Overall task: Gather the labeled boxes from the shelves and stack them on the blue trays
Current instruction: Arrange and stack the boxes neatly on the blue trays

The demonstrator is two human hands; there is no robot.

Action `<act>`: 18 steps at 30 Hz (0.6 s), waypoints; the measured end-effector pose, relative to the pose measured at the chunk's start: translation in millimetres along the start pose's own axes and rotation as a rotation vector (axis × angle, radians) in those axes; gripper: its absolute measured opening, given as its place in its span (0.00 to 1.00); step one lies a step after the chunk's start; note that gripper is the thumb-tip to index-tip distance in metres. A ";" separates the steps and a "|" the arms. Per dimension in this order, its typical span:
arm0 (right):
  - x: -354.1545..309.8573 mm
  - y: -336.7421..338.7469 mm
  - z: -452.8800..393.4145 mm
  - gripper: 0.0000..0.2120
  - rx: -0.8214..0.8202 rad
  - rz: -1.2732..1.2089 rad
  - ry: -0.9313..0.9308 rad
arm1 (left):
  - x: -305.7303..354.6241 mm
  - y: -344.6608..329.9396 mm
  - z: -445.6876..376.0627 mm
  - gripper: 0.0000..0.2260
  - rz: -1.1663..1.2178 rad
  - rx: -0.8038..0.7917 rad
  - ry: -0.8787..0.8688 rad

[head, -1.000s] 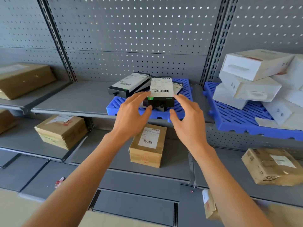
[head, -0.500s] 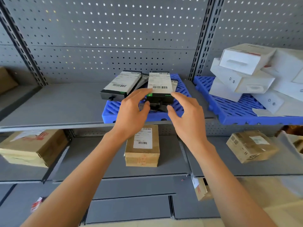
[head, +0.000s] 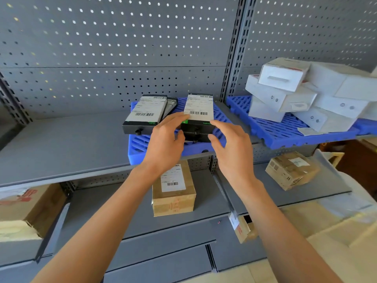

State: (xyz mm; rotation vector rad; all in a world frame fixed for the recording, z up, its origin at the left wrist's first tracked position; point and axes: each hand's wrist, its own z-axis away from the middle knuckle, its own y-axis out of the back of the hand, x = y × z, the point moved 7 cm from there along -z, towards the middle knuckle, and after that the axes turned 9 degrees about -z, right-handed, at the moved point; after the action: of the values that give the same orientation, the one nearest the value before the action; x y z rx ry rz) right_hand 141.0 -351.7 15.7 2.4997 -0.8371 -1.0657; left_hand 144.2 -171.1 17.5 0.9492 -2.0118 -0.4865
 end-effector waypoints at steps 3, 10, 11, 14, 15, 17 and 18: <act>0.0 -0.5 0.9 0.16 0.011 0.014 0.010 | 0.6 -0.3 -1.4 0.22 0.005 -0.009 -0.008; -1.2 0.0 5.3 0.18 0.052 0.030 0.025 | 1.8 1.2 0.9 0.22 0.024 0.001 -0.014; -0.3 -0.7 5.0 0.19 0.045 0.032 0.025 | 1.9 1.0 1.1 0.23 0.025 -0.001 -0.014; 4.7 -1.6 3.2 0.19 0.033 0.038 0.015 | 2.3 1.1 0.9 0.23 0.033 0.005 -0.010; 5.4 -1.0 2.2 0.19 0.034 0.043 0.017 | 3.0 1.3 1.0 0.23 0.037 0.010 -0.014; 6.4 0.3 0.5 0.18 0.034 0.041 0.019 | 4.2 1.4 1.0 0.23 0.045 0.020 -0.018; 6.7 0.9 -0.4 0.18 0.035 0.034 0.021 | 4.6 1.3 0.9 0.23 0.048 0.021 -0.015</act>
State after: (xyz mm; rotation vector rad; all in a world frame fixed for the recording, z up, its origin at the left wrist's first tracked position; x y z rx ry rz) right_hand 144.7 -356.6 12.6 2.5114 -0.8968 -1.0201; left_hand 141.2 -173.8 20.2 0.9105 -2.0521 -0.4477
